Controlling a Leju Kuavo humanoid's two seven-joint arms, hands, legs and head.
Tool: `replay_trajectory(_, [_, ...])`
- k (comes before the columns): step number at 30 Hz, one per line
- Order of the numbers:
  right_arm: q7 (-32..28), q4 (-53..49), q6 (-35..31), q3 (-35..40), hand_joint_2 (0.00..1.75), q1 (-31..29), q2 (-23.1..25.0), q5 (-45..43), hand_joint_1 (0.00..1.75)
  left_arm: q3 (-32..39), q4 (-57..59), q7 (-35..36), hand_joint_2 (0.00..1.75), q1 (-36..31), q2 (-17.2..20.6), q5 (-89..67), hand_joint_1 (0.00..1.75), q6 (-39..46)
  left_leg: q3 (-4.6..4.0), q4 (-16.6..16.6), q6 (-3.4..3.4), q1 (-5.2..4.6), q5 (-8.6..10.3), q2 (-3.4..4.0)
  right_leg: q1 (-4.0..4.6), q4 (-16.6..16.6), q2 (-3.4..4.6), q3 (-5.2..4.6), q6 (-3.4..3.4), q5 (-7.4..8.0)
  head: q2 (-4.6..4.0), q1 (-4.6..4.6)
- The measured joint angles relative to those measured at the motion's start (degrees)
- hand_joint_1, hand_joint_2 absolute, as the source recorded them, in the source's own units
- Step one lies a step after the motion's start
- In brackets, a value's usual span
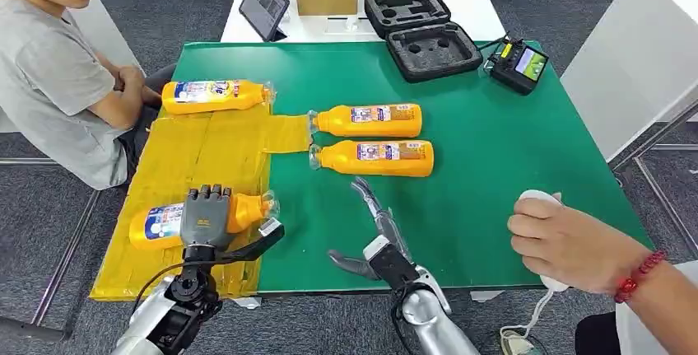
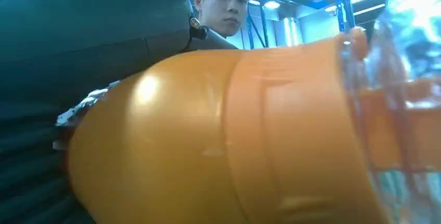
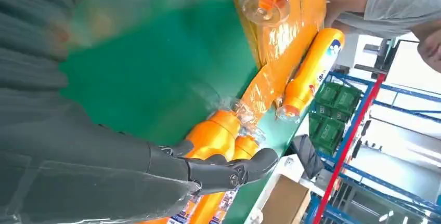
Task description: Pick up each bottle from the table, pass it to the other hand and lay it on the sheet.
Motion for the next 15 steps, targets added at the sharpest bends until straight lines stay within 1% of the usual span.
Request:
replay_trajectory(1, [0.0,0.2,-0.1,0.0,1.75,-0.1,0.0,-0.1,0.0,0.5,0.1,-0.6,0.0,0.0,-0.1,0.0,1.2,0.0,0.0,0.0,0.0,0.0,0.0,0.0,0.0,0.0,0.0,0.0,0.0,0.0,0.0,0.0])
replay_trajectory(3, [0.0,0.5,-0.4,0.0,1.75,-0.2,0.0,-0.3,0.0,1.2,0.2,-1.3,0.0,-0.1,-0.4,0.0,1.05,0.2,0.01,0.0,0.0,0.0,0.0,0.0,-0.01,0.0,0.0,0.01,0.0,0.0,0.0,0.0])
replay_trajectory(4, [0.0,0.7,-0.5,-0.1,1.75,-0.3,0.0,-0.3,0.0,1.5,0.2,-1.6,0.0,-0.2,-0.5,0.0,1.06,0.2,0.03,0.0,0.0,0.0,0.0,0.0,0.0,0.0,-0.01,0.03,0.0,0.0,0.0,0.0])
replay_trajectory(5, [-0.1,0.9,-0.5,-0.1,1.75,-0.4,0.0,-0.3,0.0,1.8,0.2,-1.8,0.0,-0.3,-0.5,0.0,1.36,0.2,0.03,0.0,0.0,0.0,0.0,0.0,-0.01,0.0,-0.01,0.04,0.0,0.0,0.0,0.0])
replay_trajectory(6, [-0.2,1.1,-0.6,-0.1,1.75,-0.5,0.0,-0.3,0.0,2.1,0.2,-2.1,0.0,-0.3,-0.6,0.0,1.4,0.2,0.03,0.0,0.0,0.0,0.0,0.0,-0.01,0.0,-0.01,0.04,0.0,0.0,0.0,0.0])
replay_trajectory(7, [-0.2,1.3,-0.6,-0.1,1.75,-0.6,0.0,-0.3,0.0,2.5,0.3,-2.5,0.0,-0.3,-0.8,0.0,1.33,0.2,0.04,0.0,0.0,0.0,0.0,0.0,-0.01,0.0,-0.01,0.04,0.0,0.0,0.0,0.0])
replay_trajectory(8, [-0.3,1.5,-0.6,-0.1,1.75,-0.7,0.0,-0.3,0.0,2.9,0.4,-2.8,0.0,-0.4,-0.9,0.0,1.33,0.2,0.04,0.0,0.0,-0.01,0.0,-0.01,-0.01,0.0,-0.02,0.05,0.0,0.0,0.0,0.0])
replay_trajectory(9, [-0.3,1.8,-0.6,-0.1,1.75,-0.8,0.0,-0.3,0.0,3.2,0.7,-3.2,0.0,-0.6,-1.0,0.0,1.24,0.2,0.04,0.0,0.0,-0.01,0.0,-0.02,-0.01,0.0,-0.02,0.06,0.0,0.0,0.0,0.0])
replay_trajectory(11, [-0.3,2.3,-0.6,-0.2,1.75,-1.1,0.0,-0.3,0.0,4.1,1.0,-3.7,0.0,-0.9,-1.2,0.0,1.24,0.3,0.08,0.0,0.0,-0.01,0.0,-0.02,-0.01,0.0,-0.02,0.09,0.0,0.0,0.0,0.0])
replay_trajectory(12, [-0.3,2.5,-0.6,-0.2,1.75,-1.2,0.0,-0.4,0.0,4.2,1.1,-3.8,0.0,-1.0,-1.3,0.0,1.33,0.3,0.09,0.0,0.0,-0.01,0.0,-0.02,-0.01,0.0,-0.02,0.12,0.0,0.0,0.0,0.0])
replay_trajectory(15, [-0.4,3.0,-0.6,-0.2,1.75,-1.4,0.0,-0.4,0.0,4.8,1.3,-4.3,0.0,-1.0,-1.4,0.0,1.33,0.3,0.16,0.0,0.0,-0.01,0.0,-0.02,-0.01,0.0,-0.02,0.18,0.0,0.0,0.0,0.0])
